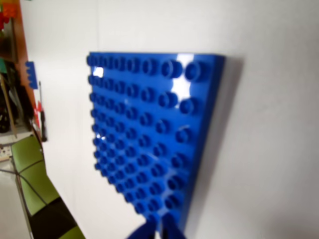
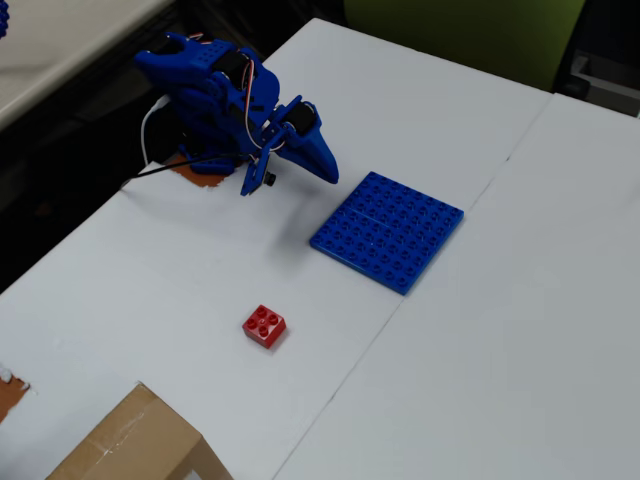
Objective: Pick up the 2x2 red block and go up the 8x8 blue block.
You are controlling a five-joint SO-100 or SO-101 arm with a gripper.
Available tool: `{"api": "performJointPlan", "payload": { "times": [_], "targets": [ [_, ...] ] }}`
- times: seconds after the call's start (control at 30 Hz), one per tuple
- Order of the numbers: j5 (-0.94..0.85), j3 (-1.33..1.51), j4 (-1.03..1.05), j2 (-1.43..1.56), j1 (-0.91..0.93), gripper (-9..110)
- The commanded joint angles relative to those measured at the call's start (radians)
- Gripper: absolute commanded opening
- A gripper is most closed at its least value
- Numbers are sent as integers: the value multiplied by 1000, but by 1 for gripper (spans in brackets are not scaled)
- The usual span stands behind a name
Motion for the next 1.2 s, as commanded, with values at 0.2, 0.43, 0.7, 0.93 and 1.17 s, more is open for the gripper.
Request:
{"api": "performJointPlan", "payload": {
  "times": [0.2,0.43,0.7,0.93,1.17],
  "targets": [
    [0,6,3,6,-5,0],
    [0,6,3,6,-5,0],
    [2,6,3,6,-3,0],
    [9,6,3,6,-6,0],
    [-48,6,-115,6,31,0]
  ]
}}
